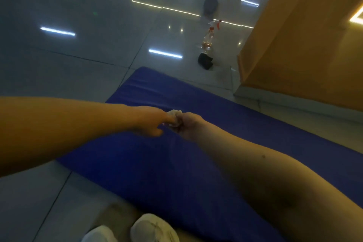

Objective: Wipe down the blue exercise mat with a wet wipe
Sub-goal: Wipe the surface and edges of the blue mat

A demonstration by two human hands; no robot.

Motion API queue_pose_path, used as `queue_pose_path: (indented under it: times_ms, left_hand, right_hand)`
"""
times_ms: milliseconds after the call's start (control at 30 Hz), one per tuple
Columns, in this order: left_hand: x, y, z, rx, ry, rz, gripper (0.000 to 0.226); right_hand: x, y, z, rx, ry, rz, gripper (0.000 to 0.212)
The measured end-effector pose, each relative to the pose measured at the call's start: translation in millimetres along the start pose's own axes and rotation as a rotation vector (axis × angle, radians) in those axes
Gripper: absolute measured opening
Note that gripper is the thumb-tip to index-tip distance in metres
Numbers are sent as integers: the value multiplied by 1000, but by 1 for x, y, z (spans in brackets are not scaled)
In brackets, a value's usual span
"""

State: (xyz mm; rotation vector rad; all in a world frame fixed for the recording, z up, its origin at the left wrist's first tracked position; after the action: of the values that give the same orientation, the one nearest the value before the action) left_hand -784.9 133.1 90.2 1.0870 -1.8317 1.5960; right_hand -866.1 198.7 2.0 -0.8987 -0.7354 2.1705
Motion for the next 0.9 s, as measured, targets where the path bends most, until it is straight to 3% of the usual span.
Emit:
queue_pose_path:
  times_ms: [133,233,300,367,467,567,800,900]
  left_hand:
    - [-26,36,31,6,22,25,64]
    - [-57,65,60,65,130,123,64]
    - [-68,79,80,108,153,152,66]
    - [-72,91,98,140,160,156,72]
    - [-73,113,127,228,129,158,89]
    - [-75,131,152,358,35,190,111]
    - [-100,166,166,438,14,231,125]
    - [-103,166,168,441,13,246,125]
  right_hand:
    - [55,28,13,-6,-145,-201,28]
    - [119,31,34,131,-454,-496,19]
    - [159,24,50,242,-642,-706,25]
    - [181,27,60,306,-891,-810,29]
    - [191,69,33,128,-1222,-692,55]
    - [193,99,5,-22,-1355,-661,75]
    - [164,167,55,82,-1458,-726,81]
    - [118,203,73,129,-1522,-604,78]
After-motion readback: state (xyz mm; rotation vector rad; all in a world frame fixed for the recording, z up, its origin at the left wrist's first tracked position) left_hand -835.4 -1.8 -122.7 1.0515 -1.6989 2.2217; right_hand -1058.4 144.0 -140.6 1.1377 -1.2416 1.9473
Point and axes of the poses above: each hand's wrist, its own y-axis towards the middle knuckle, its own x-axis out of the back of the hand, z = x × y, the point moved 9 cm from there along y, towards the middle knuckle, and after that the axes turned 5 degrees about z, right-handed, at the moved point
